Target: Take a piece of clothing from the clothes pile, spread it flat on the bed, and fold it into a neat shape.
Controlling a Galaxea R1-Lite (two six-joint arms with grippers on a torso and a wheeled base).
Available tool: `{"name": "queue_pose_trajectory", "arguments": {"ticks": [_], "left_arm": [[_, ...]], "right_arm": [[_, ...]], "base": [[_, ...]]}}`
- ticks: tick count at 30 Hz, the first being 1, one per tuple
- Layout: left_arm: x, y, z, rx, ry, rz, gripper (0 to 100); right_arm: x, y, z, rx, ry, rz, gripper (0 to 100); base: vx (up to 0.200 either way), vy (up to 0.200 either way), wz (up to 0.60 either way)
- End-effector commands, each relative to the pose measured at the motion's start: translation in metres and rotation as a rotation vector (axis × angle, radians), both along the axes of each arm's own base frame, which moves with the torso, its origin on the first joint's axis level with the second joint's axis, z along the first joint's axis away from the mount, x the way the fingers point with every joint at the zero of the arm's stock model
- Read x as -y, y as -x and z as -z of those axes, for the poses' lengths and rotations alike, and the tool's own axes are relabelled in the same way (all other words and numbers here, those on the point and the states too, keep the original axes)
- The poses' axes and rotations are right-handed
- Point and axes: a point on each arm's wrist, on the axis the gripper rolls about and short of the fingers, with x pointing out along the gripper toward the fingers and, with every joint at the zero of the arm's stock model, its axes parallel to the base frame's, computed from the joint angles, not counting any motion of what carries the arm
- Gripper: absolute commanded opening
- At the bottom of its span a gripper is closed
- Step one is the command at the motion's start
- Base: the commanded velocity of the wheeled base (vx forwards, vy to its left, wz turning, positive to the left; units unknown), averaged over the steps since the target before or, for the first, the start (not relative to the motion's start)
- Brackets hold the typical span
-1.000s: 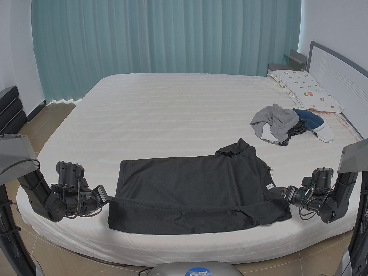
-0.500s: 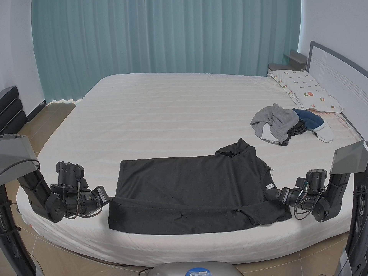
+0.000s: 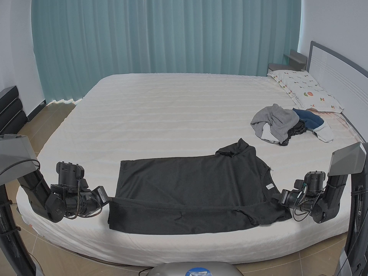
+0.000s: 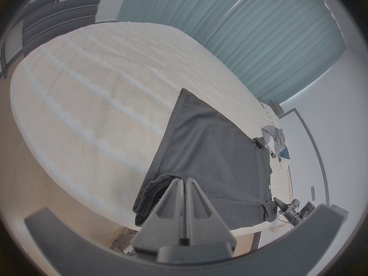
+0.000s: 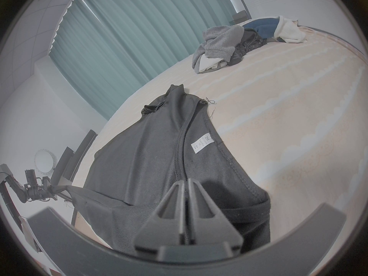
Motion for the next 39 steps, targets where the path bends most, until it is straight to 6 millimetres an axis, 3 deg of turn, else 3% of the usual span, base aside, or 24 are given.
{"name": "queue_pose_trajectory", "arguments": {"ticks": [1, 6, 13, 30, 39], "left_arm": [[-0.001, 0.0, -0.002, 0.006, 0.0, -0.005, 0], [-0.005, 0.001, -0.007, 0.024, -0.002, -0.016, 0], [-0.006, 0.006, -0.013, 0.035, -0.007, -0.012, 0], [-0.007, 0.018, -0.022, -0.059, -0.058, 0.037, 0], [-0.006, 0.015, -0.024, -0.104, -0.06, 0.042, 0]], "right_arm": [[0.002, 0.005, -0.011, 0.027, -0.019, 0.013, 0], [0.005, 0.022, -0.037, 0.088, -0.1, 0.018, 0], [0.016, 0.039, -0.054, 0.122, -0.127, 0.024, 0], [0.024, 0.061, -0.071, 0.152, -0.165, 0.005, 0], [0.03, 0.071, -0.077, 0.15, -0.184, 0.005, 0]], "base": [[0.0, 0.0, 0.0], [0.0, 0.0, 0.0], [0.0, 0.0, 0.0], [0.0, 0.0, 0.0], [0.0, 0.0, 0.0]]}}
